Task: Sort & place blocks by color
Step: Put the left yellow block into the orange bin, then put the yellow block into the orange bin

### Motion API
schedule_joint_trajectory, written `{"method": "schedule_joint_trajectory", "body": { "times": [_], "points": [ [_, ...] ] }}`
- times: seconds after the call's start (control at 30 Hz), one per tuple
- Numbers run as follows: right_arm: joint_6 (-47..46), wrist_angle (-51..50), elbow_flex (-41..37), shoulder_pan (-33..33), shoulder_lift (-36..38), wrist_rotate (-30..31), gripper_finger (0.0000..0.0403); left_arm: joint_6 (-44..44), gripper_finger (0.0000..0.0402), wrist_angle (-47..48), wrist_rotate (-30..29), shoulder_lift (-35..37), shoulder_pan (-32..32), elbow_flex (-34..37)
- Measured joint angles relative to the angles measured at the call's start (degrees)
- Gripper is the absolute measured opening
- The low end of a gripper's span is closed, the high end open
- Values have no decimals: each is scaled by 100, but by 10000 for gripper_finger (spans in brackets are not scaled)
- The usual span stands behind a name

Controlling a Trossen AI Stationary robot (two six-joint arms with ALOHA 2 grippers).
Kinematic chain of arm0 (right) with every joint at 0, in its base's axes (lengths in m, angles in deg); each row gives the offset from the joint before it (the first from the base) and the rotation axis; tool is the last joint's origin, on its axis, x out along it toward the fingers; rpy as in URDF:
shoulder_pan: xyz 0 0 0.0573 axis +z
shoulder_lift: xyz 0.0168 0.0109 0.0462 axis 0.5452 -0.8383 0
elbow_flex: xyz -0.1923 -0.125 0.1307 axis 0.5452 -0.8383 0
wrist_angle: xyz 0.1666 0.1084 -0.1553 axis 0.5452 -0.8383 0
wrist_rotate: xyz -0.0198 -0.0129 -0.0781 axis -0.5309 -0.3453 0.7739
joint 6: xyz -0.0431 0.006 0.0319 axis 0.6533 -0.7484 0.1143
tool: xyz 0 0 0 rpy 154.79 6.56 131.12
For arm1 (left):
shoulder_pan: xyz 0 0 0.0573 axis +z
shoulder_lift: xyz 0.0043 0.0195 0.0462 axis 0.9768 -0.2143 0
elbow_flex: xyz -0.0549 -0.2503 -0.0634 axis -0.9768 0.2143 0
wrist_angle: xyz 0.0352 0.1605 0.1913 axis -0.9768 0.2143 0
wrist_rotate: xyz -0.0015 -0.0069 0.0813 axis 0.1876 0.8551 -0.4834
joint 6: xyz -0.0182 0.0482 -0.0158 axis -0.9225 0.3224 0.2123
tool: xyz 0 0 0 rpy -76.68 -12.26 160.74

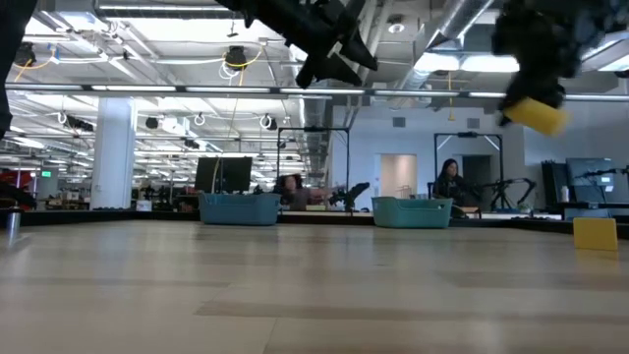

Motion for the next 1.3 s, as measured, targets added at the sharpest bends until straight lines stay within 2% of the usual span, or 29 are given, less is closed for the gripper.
{"method": "schedule_joint_trajectory", "body": {
  "times": [0.13, 0.27, 0.4, 0.57, 0.73, 0.93, 1.07, 1.17, 1.3],
  "points": [
    [-950, -888, -387, 678, 36, -437, 119, 48, 207, 31, -1, -7, 13, 155],
    [-1983, -1027, -629, 1649, 35, -896, 119, -96, 205, -295, 7, -59, -11, 311],
    [-2959, -966, -674, 2791, 36, -879, 119, -136, 205, -703, 8, -240, -78, 314],
    [-4201, -238, -943, 4176, -16, -751, 123, -161, 205, -1393, 43, -649, -204, 325],
    [-5034, 658, -1032, 5274, -350, -553, 125, -606, 205, -1630, 33, -910, -313, 323],
    [-5623, 1382, -1032, 5992, -999, -410, 141, -430, 205, -1638, -72, -953, -290, 323],
    [-5869, 1432, -1032, 6185, -1458, -255, 182, -111, 205, -1700, -296, -953, -211, 321],
    [-5969, 1477, -1032, 6224, -1651, -110, 218, -221, 205, -1792, -289, -953, -121, 321],
    [-6170, 1463, -1032, 6224, -1628, 70, 246, -626, 205, -1771, 94, -953, 70, 294]
  ]
}}
